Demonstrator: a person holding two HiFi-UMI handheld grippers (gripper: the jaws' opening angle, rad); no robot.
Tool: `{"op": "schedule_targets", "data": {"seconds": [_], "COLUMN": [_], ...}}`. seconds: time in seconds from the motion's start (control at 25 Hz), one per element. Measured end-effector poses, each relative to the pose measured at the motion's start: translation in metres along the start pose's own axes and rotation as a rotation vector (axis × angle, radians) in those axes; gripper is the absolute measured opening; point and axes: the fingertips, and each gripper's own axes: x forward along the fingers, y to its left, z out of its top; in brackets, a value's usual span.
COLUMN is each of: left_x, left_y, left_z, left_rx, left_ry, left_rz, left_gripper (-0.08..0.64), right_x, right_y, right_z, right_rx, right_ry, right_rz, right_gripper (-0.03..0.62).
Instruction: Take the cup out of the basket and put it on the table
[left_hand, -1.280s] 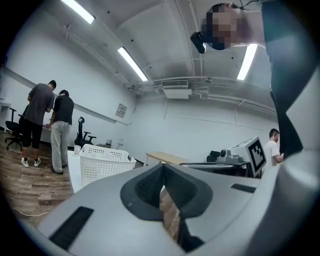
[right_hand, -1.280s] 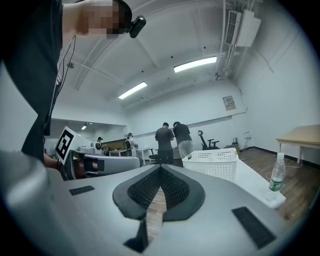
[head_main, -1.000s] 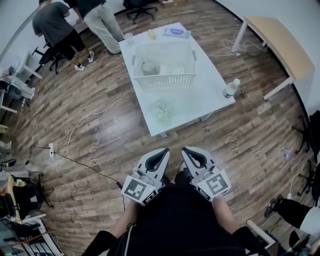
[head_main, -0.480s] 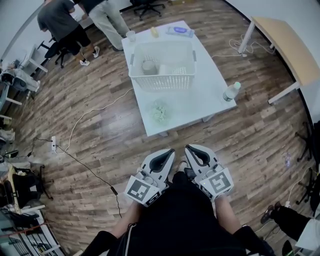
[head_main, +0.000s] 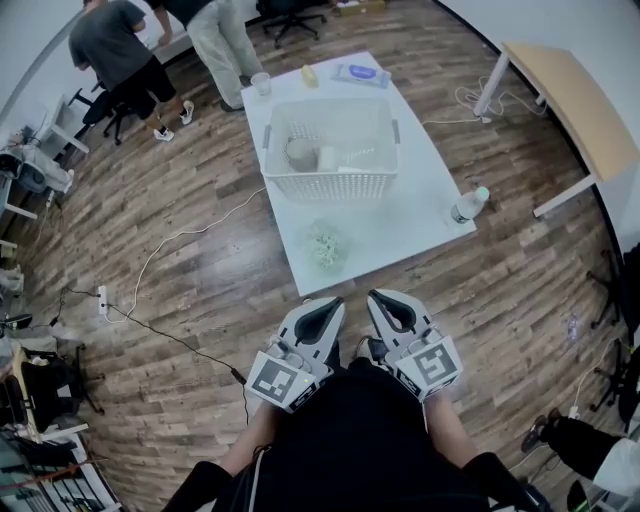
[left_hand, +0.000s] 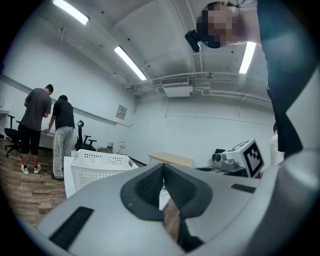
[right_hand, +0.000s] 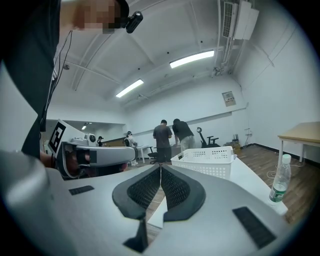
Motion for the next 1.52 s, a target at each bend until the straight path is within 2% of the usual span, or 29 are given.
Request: {"op": "schedule_targets", "data": {"seconds": [0.16, 0.52, 0.84, 1.0, 1.32, 1.52], "left_x": [0.006, 0.009, 0.005, 0.011, 0.018, 0.027], "left_y": [0.037, 0.128, 0.192, 0.213, 0.232, 0.234], "left_z": [0.014, 0.032, 0.034, 0.037, 0.03, 0.029], "left_rx": [0.015, 0.035, 0.039, 0.028, 0.013, 0.005], "left_ry": [-0.011, -0.019, 0.008, 0.012, 0.041, 0.05], "left_rz": [-0.019, -0.059, -0.094, -0.103, -0.09, -0.072], "left_gripper": [0.009, 0.009, 0.009, 0.009, 0.009, 0.009], "right_x": [0.038, 0.126, 0.185, 0.203, 0.237, 0.255], "right_y": [-0.006, -0.009, -0.006, -0.018, -0.057, -0.08], "right_z": [0.016, 0.039, 0.04, 0.043, 0.044, 0.046], "right_rx": [-0.015, -0.066, -0.089, -0.115, -0.177, -0.217], "right_ry": [-0.013, 0.036, 0.073, 0.098, 0.19, 0.211], "right_rz": [-0.016, -0.061, -0.079, -0.109, -0.117, -0.077], "right_gripper": [0.025, 0.026, 0.026, 0.026, 0.028, 0.039]}}
